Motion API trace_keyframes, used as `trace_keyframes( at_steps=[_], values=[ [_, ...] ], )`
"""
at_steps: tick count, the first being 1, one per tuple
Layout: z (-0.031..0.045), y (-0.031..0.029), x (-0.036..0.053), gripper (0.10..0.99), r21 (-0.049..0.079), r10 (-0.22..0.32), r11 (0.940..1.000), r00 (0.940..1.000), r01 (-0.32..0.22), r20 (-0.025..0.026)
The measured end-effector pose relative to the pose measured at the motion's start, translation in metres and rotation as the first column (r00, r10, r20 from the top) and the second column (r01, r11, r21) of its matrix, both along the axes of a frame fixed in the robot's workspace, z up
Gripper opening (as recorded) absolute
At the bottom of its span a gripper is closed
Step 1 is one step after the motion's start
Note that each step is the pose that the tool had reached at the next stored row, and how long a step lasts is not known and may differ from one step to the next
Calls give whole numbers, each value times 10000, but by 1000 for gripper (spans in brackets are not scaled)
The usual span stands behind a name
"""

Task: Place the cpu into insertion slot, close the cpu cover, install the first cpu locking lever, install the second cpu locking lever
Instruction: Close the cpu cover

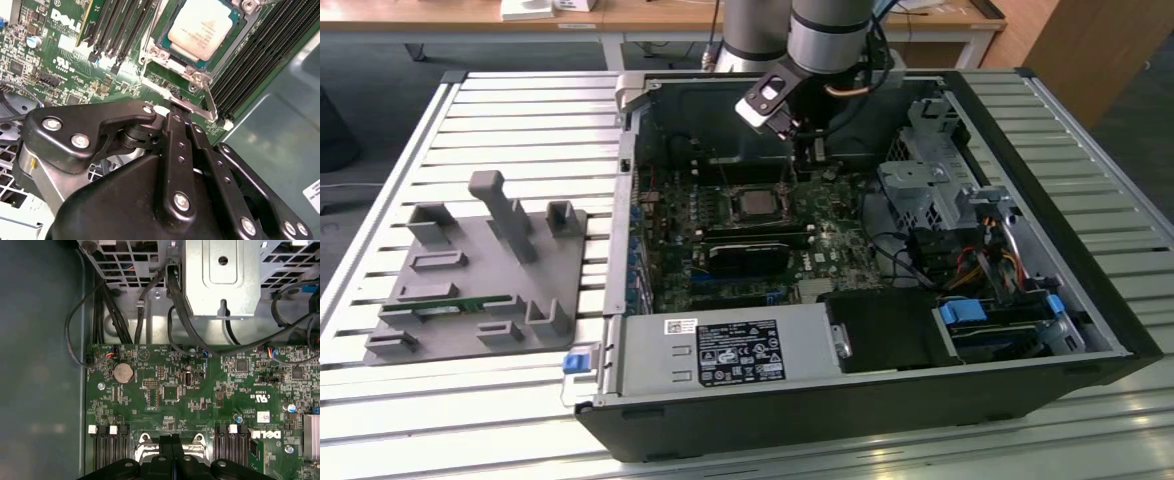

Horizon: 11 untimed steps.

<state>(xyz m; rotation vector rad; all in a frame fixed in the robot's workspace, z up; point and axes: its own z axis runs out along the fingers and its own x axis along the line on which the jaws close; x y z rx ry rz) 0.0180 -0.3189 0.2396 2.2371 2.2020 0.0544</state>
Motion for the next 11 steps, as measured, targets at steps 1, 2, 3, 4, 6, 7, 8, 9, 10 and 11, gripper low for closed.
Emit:
trace_keyframes(
  at_steps=[1, 2, 3, 4, 6, 7, 8, 9, 10, 11],
  values=[
    [-1, 0, -8, 106, 0, 0, 10000, 10000, 0, 0],
    [-3, 0, -16, 106, 2, 1, 10000, 10000, -1, 1],
    [-4, 0, -24, 106, 1, 0, 10000, 10000, 0, 0],
    [-6, 0, -32, 106, 1, 0, 10000, 10000, 0, 0],
    [-8, 0, -44, 106, 1, 0, 10000, 10000, 0, 0],
    [-9, 0, -50, 106, 1, 0, 10000, 10000, 0, 0],
    [-11, 0, -57, 106, 1, 0, 10000, 10000, 0, 0],
    [-12, 0, -63, 106, 1, 0, 10000, 10000, 0, 0],
    [-13, 0, -70, 106, 1, 0, 10000, 10000, 0, 1],
    [-14, 0, -78, 106, 1, 0, 10000, 10000, 0, 0]
  ],
)
